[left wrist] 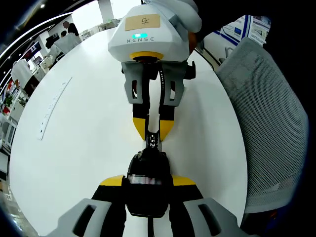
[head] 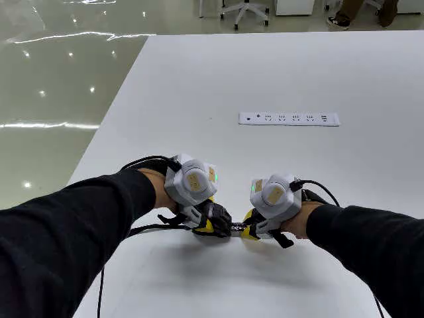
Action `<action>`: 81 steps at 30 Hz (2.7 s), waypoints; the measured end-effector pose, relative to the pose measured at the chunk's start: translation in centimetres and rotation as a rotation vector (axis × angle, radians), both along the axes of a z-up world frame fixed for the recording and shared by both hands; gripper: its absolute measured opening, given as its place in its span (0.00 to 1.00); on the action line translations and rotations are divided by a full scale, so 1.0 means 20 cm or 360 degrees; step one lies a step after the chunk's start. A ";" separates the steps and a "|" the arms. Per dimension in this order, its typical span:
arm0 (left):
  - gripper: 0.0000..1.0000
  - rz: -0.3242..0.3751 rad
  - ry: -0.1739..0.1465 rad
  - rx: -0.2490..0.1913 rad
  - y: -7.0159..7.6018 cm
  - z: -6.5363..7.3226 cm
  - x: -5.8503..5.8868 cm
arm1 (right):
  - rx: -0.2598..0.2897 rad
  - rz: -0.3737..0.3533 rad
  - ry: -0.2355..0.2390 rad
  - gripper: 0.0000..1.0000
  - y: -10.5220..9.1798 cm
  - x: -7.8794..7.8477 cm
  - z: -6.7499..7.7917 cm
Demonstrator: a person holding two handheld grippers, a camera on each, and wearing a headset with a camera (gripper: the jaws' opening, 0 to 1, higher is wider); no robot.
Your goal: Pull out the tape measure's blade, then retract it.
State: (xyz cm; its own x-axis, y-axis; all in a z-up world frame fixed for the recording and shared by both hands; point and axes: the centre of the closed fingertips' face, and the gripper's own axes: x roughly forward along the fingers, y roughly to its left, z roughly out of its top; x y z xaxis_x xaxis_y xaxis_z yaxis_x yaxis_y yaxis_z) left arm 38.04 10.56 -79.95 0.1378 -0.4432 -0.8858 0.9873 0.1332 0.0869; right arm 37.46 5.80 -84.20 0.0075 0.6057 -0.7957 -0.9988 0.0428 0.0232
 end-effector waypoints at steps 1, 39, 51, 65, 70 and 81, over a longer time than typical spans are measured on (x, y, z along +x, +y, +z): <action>0.29 -0.0002 0.0000 0.0002 0.00 0.00 0.00 | -0.0003 -0.0004 0.0002 0.08 -0.01 0.00 0.00; 0.29 0.0013 -0.0001 -0.0004 0.00 0.00 0.00 | -0.0035 -0.0035 0.0007 0.08 -0.21 0.02 0.00; 0.29 0.0019 -0.0011 -0.0010 -0.01 0.00 0.00 | -0.0051 -0.0042 0.0002 0.08 -0.26 0.02 0.01; 0.29 0.0029 -0.0022 -0.0017 -0.01 0.00 0.00 | -0.0057 -0.0076 0.0002 0.08 -0.35 0.02 0.01; 0.29 0.0034 -0.0023 -0.0023 -0.01 0.00 0.00 | -0.0067 -0.0074 -0.0002 0.08 -0.38 0.02 0.01; 0.30 0.0038 -0.0027 -0.0027 0.00 0.00 0.00 | -0.0078 -0.0074 -0.0003 0.08 -0.42 0.03 0.01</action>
State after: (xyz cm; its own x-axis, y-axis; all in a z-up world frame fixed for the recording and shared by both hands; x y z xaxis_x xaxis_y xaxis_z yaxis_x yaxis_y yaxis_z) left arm 38.12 10.53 -80.01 0.1638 -0.4544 -0.8756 0.9821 0.1584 0.1015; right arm 38.15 -2.65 -84.01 0.0362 0.5651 -0.8242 -0.9958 0.0902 0.0181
